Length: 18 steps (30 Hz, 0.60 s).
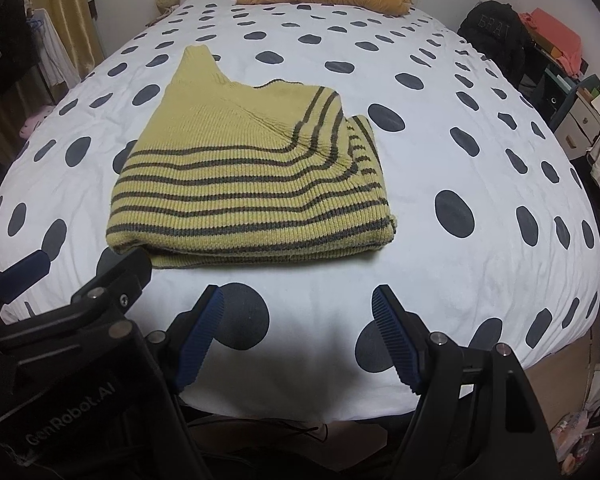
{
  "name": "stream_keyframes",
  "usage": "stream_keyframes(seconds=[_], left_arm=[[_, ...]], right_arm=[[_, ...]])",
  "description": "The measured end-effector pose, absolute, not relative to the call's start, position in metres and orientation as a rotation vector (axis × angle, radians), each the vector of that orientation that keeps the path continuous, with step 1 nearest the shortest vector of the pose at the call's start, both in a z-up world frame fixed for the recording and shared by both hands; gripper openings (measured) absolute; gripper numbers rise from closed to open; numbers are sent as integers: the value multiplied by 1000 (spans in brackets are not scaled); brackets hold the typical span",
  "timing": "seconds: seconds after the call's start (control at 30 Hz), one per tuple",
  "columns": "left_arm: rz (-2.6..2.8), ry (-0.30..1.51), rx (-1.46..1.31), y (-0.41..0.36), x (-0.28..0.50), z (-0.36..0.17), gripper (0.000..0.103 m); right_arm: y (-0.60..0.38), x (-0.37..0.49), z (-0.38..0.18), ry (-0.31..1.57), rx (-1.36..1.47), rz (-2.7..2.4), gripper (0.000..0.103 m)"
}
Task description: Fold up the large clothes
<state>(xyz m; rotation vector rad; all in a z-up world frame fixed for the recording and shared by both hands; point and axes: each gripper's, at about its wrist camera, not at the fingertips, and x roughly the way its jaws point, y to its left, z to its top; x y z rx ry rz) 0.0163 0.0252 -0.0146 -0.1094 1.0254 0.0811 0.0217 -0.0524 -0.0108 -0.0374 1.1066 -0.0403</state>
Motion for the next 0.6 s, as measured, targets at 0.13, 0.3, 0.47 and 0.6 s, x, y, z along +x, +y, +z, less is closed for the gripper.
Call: stream_keyframes(seconds=[0.13,0.3,0.47,0.6], left_arm=[[88,1027,-108,23,20,-13,100],[97,1024,-105,22,22,-11,100],[101,1018,-102,20,20,-10,100],[98,1015,-99,19,19,-9,100]], right_arm=[[-53,27,-9,1107,-43,-44,77],[-54,30,-8,1108,-45,-40,77],[-55,32,-8,1107,-48,-36,77],[-55,32,-8,1112,-47,-35,77]])
